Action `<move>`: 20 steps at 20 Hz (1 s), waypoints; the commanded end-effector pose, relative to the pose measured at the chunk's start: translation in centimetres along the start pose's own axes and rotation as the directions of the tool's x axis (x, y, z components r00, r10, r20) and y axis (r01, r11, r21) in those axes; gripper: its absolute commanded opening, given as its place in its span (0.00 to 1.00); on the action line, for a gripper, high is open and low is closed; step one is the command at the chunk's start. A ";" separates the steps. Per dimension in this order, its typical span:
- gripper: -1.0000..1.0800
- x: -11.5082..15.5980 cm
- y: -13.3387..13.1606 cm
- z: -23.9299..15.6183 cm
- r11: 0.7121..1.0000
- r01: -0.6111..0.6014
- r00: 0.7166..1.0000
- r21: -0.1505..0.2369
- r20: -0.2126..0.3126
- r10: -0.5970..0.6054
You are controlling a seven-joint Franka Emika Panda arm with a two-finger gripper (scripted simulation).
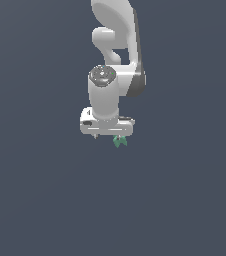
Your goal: Pick up the object and move it to a goal position.
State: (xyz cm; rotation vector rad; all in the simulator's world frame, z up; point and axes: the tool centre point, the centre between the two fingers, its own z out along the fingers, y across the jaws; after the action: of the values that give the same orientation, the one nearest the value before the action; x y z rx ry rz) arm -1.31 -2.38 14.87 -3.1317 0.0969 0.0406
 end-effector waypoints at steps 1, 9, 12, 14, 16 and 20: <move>0.96 0.0 0.0 0.0 1.000 0.000 1.000 0.000 0.000 0.000; 0.96 -0.2 1.5 0.4 0.999 -0.037 0.999 0.023 0.012 0.037; 0.96 -0.3 1.6 0.5 0.999 -0.041 0.999 0.026 0.013 0.041; 0.96 -0.2 1.6 0.4 0.999 -0.040 0.999 0.025 0.013 0.040; 0.96 -0.3 1.5 0.4 0.999 -0.039 0.999 0.024 0.012 0.039; 0.96 -0.7 1.0 0.6 0.999 -0.023 1.000 0.022 0.010 0.023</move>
State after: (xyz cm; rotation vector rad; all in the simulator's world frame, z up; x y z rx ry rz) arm -1.90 -3.62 14.31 -3.1067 0.1441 0.0553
